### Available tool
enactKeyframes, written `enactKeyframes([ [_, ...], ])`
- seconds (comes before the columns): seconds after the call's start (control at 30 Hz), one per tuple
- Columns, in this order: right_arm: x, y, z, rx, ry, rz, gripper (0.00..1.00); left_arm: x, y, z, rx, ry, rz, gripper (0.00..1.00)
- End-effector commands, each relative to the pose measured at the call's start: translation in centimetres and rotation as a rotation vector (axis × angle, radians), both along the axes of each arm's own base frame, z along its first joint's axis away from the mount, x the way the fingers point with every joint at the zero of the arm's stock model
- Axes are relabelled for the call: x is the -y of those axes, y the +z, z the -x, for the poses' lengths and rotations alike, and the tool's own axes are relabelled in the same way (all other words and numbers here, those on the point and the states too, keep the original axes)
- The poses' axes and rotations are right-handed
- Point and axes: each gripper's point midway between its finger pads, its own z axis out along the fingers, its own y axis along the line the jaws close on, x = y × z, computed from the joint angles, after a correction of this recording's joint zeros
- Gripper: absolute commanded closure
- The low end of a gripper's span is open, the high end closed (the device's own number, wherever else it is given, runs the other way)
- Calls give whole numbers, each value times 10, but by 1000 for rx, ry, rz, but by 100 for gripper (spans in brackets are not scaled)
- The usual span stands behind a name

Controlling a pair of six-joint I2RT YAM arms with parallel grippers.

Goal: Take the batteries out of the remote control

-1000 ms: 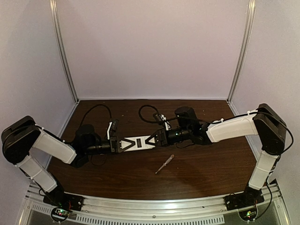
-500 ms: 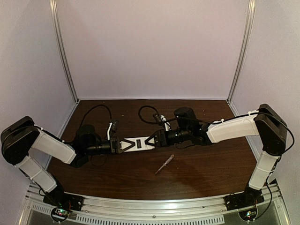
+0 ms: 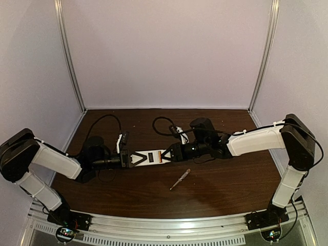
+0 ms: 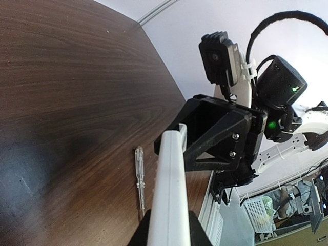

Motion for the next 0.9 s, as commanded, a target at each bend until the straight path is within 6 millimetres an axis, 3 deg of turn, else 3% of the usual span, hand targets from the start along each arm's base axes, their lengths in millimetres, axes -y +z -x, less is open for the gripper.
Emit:
enactKeyframes([
  [0.0, 3, 6, 1, 27, -13, 18, 66, 2, 21, -3, 81, 4, 41, 100],
  [0.87, 12, 7, 7, 35, -18, 25, 84, -2, 23, -5, 97, 29, 24, 100],
])
